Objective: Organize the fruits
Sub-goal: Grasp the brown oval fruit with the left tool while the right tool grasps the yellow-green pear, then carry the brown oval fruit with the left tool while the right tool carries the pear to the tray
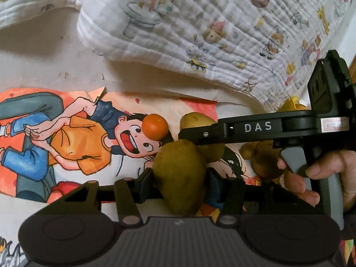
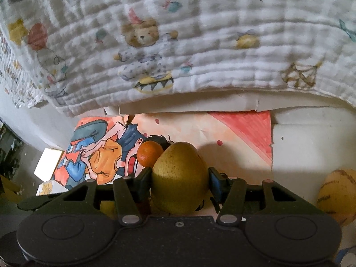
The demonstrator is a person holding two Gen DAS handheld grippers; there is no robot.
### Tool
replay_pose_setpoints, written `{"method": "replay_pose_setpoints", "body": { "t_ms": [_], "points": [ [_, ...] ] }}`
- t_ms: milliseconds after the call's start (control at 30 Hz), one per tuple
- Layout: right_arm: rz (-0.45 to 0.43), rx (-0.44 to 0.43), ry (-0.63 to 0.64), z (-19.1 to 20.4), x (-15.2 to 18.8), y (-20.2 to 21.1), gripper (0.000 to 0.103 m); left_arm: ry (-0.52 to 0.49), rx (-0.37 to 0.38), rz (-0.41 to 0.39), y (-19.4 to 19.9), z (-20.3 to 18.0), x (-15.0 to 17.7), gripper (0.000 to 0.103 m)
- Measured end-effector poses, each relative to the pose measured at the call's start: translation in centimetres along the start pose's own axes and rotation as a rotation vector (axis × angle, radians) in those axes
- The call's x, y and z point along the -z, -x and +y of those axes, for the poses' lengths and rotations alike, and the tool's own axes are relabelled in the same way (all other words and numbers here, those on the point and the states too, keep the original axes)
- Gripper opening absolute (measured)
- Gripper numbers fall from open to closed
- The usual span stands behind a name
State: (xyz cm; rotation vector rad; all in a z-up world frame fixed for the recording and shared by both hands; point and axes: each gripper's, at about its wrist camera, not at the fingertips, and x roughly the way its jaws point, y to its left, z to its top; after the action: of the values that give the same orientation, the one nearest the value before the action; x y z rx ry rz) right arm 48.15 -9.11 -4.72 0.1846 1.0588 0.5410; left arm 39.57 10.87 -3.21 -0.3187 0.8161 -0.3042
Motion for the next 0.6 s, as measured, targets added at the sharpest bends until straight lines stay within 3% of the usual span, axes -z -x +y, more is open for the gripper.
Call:
{"method": "replay_pose_setpoints", "body": {
  "t_ms": [167,600],
  "points": [
    [-0.01,0.002,-0.034,-0.1,0.2,0.2,0.055,0.005,-0.02,0.001,0.8,0.0,0.5,0.056],
    [-0.027,-0.123,-0.179,-1.3,2.5,2.8,0.055,0.059,-0.036,0.003,4.4,-0.4,2.1,0.056]
  ]
}}
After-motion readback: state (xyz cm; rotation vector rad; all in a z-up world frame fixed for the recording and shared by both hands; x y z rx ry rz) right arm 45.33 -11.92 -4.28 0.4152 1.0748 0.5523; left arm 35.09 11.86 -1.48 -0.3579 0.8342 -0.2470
